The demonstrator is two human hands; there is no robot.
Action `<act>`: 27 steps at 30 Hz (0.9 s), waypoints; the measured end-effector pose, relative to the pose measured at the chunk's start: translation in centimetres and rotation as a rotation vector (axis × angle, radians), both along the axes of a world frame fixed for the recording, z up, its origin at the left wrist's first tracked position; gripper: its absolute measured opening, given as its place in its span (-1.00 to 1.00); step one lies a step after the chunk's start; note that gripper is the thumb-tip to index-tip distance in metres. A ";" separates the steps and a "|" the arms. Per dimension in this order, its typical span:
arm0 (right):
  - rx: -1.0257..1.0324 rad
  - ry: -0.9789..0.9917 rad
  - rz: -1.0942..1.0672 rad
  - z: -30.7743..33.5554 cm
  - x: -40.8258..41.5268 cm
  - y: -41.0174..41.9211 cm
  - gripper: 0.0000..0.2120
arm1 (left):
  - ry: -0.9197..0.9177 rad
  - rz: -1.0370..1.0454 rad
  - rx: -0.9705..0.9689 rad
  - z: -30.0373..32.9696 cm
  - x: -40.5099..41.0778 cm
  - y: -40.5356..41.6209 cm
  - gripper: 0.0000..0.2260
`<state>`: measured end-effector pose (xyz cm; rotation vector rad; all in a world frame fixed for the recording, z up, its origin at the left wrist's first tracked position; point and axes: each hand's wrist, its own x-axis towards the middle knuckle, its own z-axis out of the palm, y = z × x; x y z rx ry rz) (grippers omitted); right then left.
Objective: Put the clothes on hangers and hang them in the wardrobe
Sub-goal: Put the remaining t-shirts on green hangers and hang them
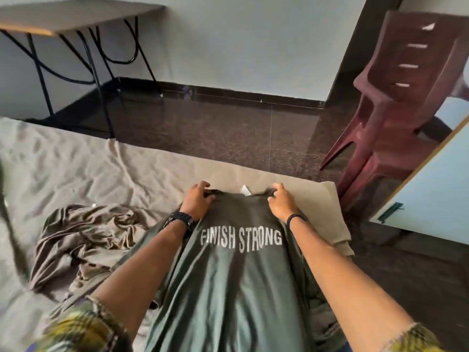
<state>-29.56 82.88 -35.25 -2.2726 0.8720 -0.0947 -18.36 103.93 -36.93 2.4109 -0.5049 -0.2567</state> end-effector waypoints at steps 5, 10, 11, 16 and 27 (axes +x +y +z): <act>-0.059 0.081 0.150 -2.5 -0.9 1.1 -0.43 | 0.047 -0.174 0.096 -3.3 -1.6 1.0 -0.29; 0.102 -0.106 0.024 -2.7 -1.8 4.0 -0.59 | 0.061 -0.134 -0.094 -3.0 -4.5 3.3 -0.29; 0.121 -0.138 0.037 -2.8 -1.9 5.3 -0.65 | 0.072 -0.116 -0.122 -2.7 -5.5 4.7 -0.32; 0.263 -0.295 0.196 -2.8 -1.2 13.0 -0.78 | 0.024 0.064 -0.290 -2.4 -9.8 13.5 -0.47; 0.425 -0.236 0.767 -0.8 1.2 34.4 -0.78 | -0.363 0.723 -0.009 -5.4 -18.7 37.7 -0.62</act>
